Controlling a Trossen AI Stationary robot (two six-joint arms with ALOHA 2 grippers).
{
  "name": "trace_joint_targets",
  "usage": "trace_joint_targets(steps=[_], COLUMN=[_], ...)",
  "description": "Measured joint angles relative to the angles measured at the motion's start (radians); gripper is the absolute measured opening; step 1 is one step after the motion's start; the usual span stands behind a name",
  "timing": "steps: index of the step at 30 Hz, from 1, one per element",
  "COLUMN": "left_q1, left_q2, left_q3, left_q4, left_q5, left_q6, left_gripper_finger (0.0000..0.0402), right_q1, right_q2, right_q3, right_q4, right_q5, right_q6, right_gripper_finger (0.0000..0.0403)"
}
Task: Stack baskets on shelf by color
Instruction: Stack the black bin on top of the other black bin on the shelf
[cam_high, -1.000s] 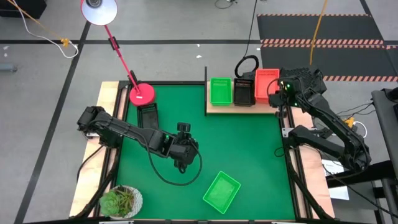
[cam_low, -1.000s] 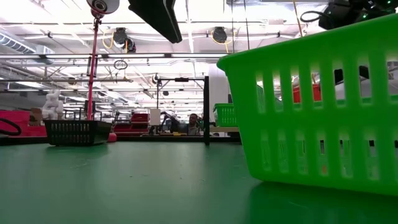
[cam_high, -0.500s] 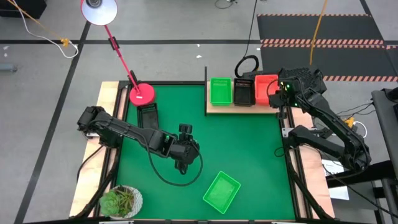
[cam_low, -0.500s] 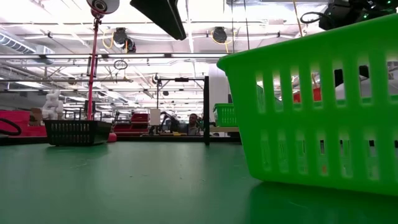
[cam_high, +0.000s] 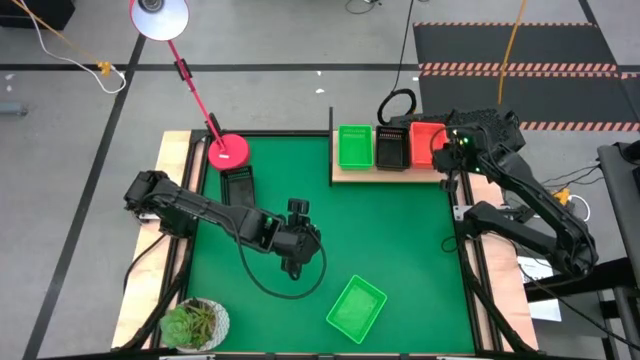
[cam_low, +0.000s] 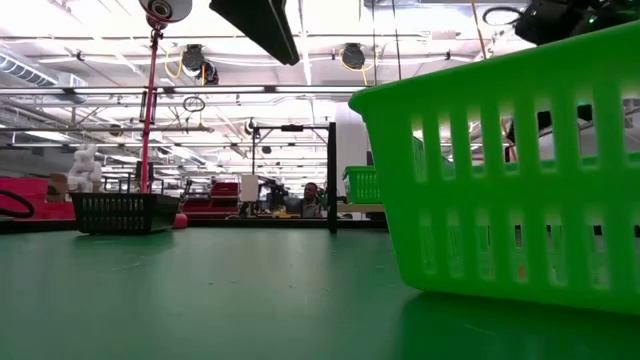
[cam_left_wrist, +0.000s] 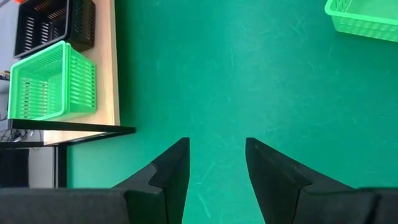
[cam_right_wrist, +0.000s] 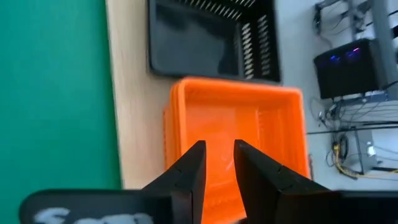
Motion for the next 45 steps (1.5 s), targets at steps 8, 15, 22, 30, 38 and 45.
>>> trace_joint_targets(steps=[8, 15, 22, 30, 38, 45], left_q1=[0.013, 0.028, 0.020, -0.015, -0.110, -0.159], left_q2=[0.000, 0.000, 0.000, 0.000, -0.001, 0.000], left_q3=[0.000, 0.000, 0.000, 0.000, -0.115, -0.232], left_q4=[0.001, 0.004, -0.007, -0.066, -0.070, -0.058], left_q5=[0.001, 0.005, 0.021, -0.004, -0.016, -0.097], left_q6=[0.007, 0.001, -0.052, -0.202, -0.311, -0.497], left_gripper_finger=[0.0159, 0.0159, 0.0159, 0.0159, 0.0159, 0.0159], right_q1=[0.097, 0.265, 0.512, 0.880, 1.145, 1.233], right_q2=[-0.046, -0.046, -0.046, -0.032, 0.062, 0.213], right_q3=[0.000, 0.000, 0.000, 0.000, 0.000, 0.044], right_q4=[0.093, 0.281, 0.340, 0.347, 0.474, 0.544], right_q5=[-0.005, -0.086, -0.157, 0.070, 0.231, 0.241], right_q6=[0.242, 0.629, 0.874, 1.024, 1.116, 1.125], right_gripper_finger=[0.0078, 0.0064, 0.0044, 0.0040, 0.0040, 0.0040])
